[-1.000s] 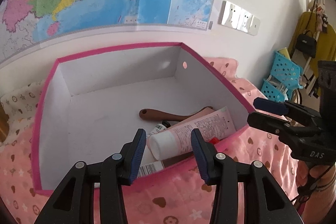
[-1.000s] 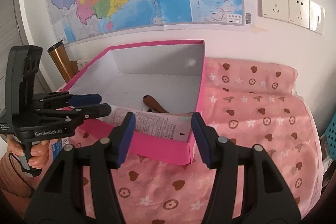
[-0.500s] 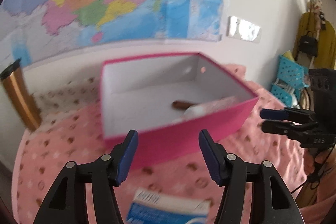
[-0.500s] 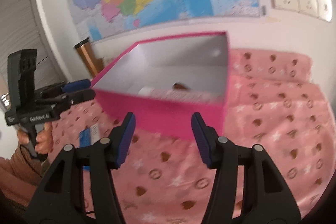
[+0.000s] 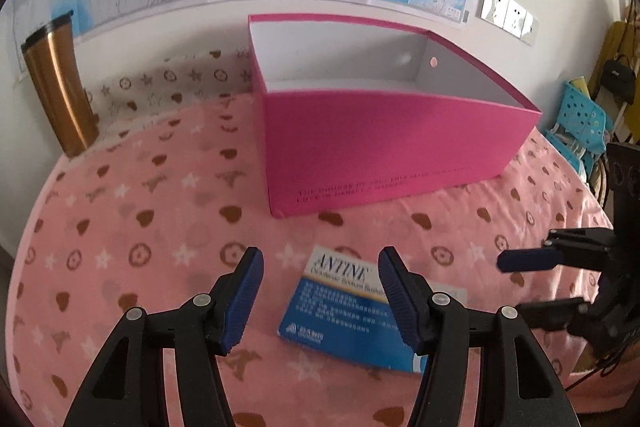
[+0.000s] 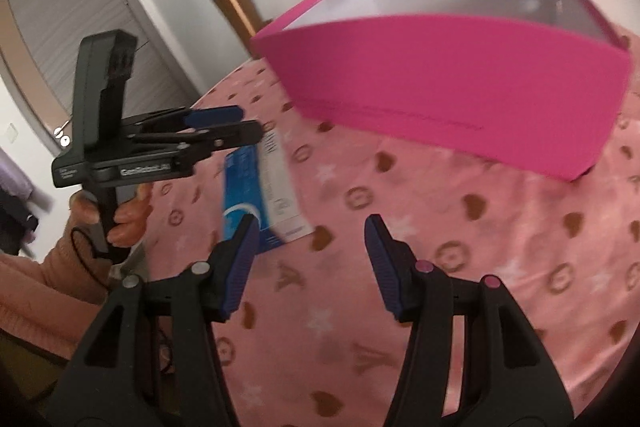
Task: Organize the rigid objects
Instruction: 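Move the left tool to the blue-and-white ANTINE box on the bed, then close the left tool on the ANTINE box and lift it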
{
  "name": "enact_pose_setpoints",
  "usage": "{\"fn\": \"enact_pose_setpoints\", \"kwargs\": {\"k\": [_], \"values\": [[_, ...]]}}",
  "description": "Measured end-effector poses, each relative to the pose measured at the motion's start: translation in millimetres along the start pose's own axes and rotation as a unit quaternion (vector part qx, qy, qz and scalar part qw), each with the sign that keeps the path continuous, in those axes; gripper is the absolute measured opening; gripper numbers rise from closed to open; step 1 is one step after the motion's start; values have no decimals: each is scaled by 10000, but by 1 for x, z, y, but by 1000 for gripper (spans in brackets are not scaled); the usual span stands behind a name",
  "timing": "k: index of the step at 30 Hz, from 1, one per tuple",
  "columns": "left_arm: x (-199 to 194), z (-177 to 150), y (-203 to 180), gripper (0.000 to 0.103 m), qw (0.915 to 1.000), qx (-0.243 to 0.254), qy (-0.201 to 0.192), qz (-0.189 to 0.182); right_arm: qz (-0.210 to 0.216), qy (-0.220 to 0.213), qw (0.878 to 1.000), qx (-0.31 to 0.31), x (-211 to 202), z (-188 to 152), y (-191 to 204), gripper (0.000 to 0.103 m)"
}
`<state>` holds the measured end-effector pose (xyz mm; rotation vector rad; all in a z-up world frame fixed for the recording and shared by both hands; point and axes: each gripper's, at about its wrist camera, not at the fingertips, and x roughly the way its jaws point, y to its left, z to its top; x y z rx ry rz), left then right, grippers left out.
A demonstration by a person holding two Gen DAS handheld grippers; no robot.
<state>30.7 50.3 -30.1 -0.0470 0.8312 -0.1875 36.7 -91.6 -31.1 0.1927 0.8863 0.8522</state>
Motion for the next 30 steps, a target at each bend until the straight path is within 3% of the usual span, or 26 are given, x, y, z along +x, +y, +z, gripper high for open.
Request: {"fn": "enact_pose_setpoints", "kwargs": {"k": [6, 12, 21, 30], "values": [[0, -16, 6, 60, 9993, -151, 237, -256, 361, 175, 9992, 77, 18, -4, 8, 57], [-1, -26, 3, 58, 9974, -283, 317, -577, 461, 221, 9985, 196, 28, -1, 8, 53], [-1, -31, -20, 58, 9942, -232, 395, -969, 46, 23, 9990, 438, 18, 3, -11, 52], [3, -27, -29, 52, 9952, -366, 341, -838, -182, -85, 9979, 615, 10, 3, -24, 52]]}}
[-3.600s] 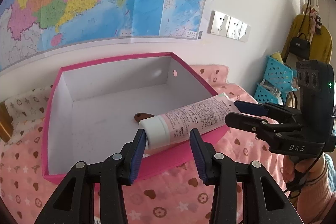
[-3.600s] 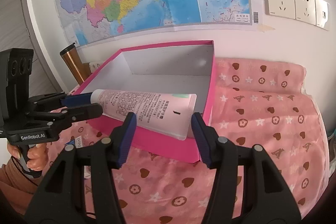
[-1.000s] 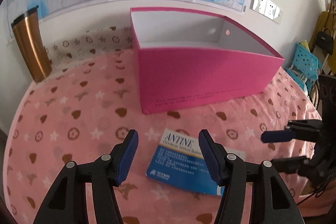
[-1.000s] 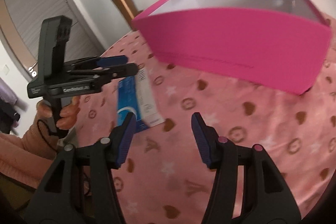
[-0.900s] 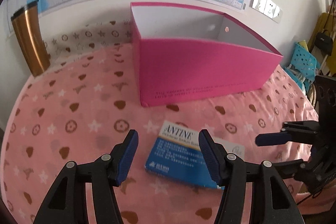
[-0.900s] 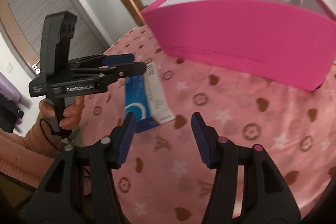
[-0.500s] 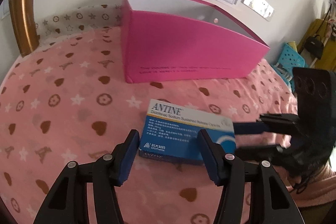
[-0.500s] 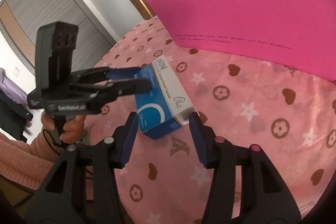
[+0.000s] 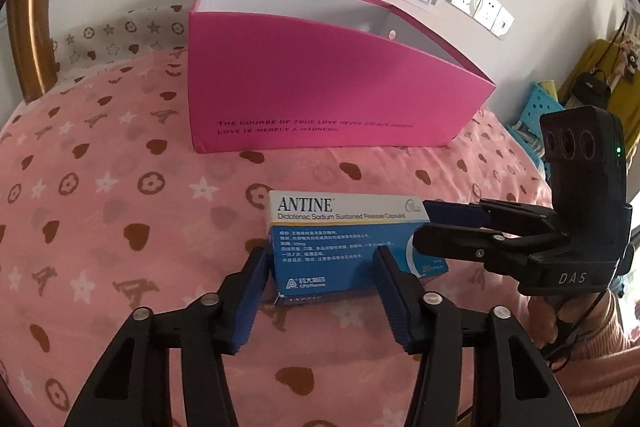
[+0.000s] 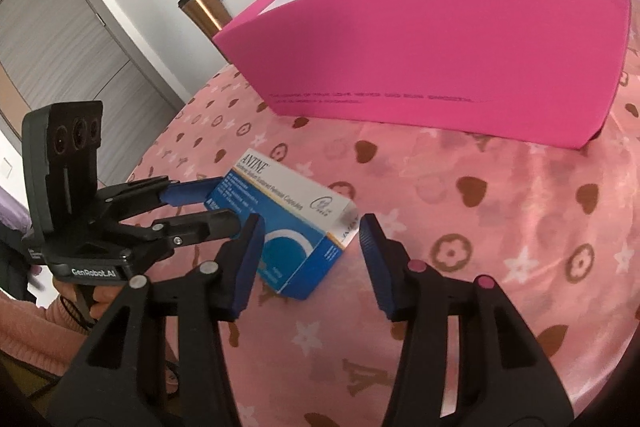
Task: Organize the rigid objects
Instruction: 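Close the left tool on the ANTINE box and lift it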
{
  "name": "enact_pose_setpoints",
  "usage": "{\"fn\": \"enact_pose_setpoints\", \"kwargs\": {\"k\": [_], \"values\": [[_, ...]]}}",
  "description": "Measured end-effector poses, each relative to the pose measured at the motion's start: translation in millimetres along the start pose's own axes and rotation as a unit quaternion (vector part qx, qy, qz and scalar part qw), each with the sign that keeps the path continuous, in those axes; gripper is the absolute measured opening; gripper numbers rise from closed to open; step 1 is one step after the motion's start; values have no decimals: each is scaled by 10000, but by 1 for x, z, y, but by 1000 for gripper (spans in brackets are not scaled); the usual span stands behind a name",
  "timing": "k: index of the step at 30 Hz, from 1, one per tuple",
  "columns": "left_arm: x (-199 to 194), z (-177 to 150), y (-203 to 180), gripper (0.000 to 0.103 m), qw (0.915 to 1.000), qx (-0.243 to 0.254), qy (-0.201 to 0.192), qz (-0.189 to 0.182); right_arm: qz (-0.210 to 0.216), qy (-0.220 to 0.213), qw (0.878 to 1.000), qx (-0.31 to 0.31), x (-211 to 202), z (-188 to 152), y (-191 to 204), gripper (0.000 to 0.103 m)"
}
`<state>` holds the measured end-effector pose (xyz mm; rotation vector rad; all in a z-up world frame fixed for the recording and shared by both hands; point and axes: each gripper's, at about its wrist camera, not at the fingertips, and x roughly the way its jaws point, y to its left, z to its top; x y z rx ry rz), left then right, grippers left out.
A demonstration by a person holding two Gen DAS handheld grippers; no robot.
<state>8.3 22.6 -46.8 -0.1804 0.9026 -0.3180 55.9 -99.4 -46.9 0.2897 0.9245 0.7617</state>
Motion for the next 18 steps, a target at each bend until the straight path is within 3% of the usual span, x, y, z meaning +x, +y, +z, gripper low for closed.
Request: {"fn": "enact_pose_setpoints", "kwargs": {"k": [18], "values": [[0, -2, -6, 49, 9999, 66, 6, 109, 61, 41, 10000, 54, 1, -7, -1, 50]]}}
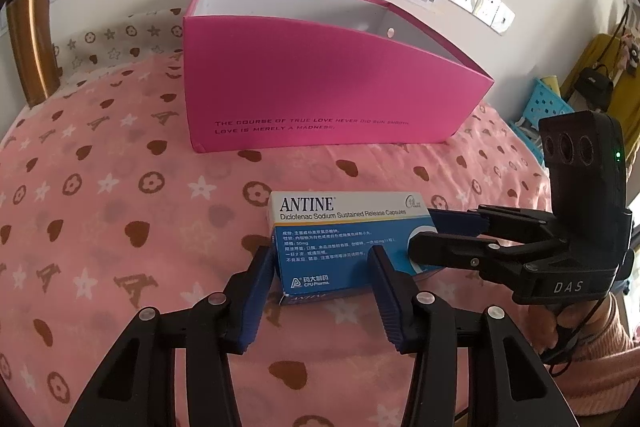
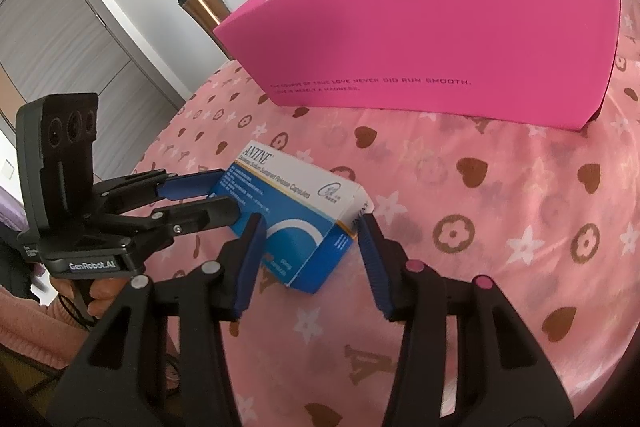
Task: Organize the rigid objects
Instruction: 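Close the left tool on the ANTINE box and lift it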
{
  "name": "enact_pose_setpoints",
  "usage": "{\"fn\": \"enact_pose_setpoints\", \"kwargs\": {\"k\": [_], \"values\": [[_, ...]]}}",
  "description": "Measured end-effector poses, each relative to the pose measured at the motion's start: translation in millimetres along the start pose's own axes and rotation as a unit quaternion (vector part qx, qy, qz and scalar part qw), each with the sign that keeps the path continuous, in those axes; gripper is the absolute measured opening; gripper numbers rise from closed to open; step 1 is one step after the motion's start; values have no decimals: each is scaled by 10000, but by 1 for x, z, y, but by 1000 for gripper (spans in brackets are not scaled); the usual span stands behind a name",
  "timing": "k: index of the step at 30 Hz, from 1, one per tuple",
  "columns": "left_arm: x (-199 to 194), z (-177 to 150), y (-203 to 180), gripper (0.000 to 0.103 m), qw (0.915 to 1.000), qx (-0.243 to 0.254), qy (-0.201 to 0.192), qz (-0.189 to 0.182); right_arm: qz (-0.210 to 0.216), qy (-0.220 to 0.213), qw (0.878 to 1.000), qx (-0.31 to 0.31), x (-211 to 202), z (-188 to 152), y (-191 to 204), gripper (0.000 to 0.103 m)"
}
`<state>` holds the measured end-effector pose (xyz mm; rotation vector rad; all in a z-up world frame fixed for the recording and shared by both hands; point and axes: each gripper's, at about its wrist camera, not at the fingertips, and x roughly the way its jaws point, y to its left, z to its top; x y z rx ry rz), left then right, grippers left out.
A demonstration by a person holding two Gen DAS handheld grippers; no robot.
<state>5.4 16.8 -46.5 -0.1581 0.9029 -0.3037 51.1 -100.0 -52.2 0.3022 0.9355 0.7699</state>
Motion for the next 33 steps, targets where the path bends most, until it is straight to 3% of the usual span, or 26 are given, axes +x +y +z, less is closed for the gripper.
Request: {"fn": "enact_pose_setpoints", "kwargs": {"k": [33], "values": [[-27, 28, -12, 48, 9988, 151, -459, -45, -102, -409, 9988, -262, -26, 31, 12, 47]]}}
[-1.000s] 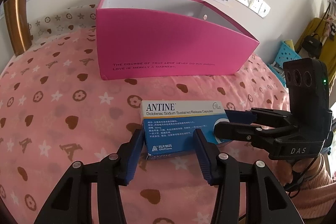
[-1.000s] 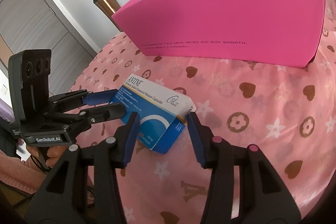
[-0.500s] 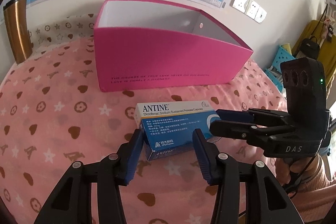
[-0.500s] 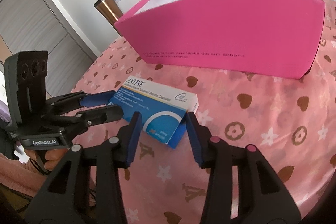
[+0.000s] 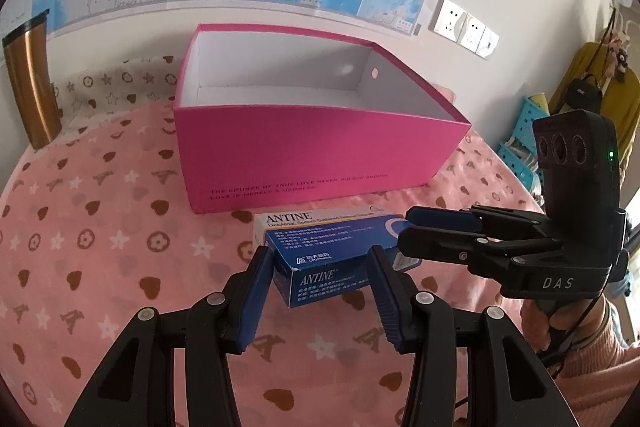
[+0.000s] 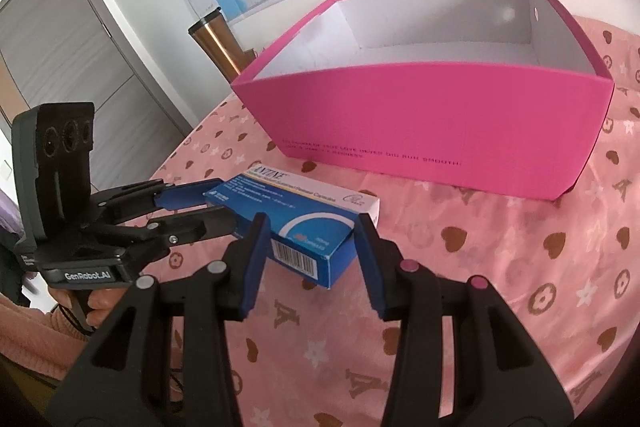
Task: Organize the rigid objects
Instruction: 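Close the left tool on the ANTINE box and lift it, then carry the ANTINE box with the left tool over the magenta box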
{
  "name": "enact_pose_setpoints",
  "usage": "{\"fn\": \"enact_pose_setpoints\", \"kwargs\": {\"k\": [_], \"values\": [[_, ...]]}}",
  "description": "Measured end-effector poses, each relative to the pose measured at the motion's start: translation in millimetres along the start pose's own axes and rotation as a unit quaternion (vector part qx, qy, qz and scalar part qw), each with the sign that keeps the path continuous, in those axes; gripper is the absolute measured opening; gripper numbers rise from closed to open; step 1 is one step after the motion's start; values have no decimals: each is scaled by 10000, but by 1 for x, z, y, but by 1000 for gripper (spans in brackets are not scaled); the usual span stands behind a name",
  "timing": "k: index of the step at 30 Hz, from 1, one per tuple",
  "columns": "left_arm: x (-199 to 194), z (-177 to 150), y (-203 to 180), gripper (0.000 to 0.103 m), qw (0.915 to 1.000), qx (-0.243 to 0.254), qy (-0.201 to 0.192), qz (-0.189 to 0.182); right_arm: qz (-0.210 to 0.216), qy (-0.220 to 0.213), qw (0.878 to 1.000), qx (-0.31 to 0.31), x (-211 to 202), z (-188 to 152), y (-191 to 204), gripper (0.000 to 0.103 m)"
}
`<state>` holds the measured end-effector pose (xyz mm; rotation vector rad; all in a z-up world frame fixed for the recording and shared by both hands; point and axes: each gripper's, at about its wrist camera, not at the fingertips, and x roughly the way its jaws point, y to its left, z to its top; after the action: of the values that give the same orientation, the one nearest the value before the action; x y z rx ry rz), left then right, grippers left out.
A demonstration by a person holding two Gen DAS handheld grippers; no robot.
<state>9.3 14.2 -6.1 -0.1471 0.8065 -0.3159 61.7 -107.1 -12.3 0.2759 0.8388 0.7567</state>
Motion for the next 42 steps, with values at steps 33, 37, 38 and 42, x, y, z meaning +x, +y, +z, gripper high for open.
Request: {"fn": "enact_pose_setpoints", "kwargs": {"k": [33, 37, 38, 42], "values": [[18, -5, 6, 46, 9996, -92, 248, -91, -31, 231, 9995, 205, 17, -4, -18, 46], [14, -2, 4, 46, 9998, -56, 180, -94, -61, 176, 9997, 143, 11, -1, -15, 46], [13, -1, 3, 46, 9998, -50, 164, -94, -66, 160, 9998, 122, 10, 0, -14, 46], [9, 2, 2, 46, 9999, -15, 88, -82, -78, 109, 9999, 57, 7, 2, -11, 46]]}}
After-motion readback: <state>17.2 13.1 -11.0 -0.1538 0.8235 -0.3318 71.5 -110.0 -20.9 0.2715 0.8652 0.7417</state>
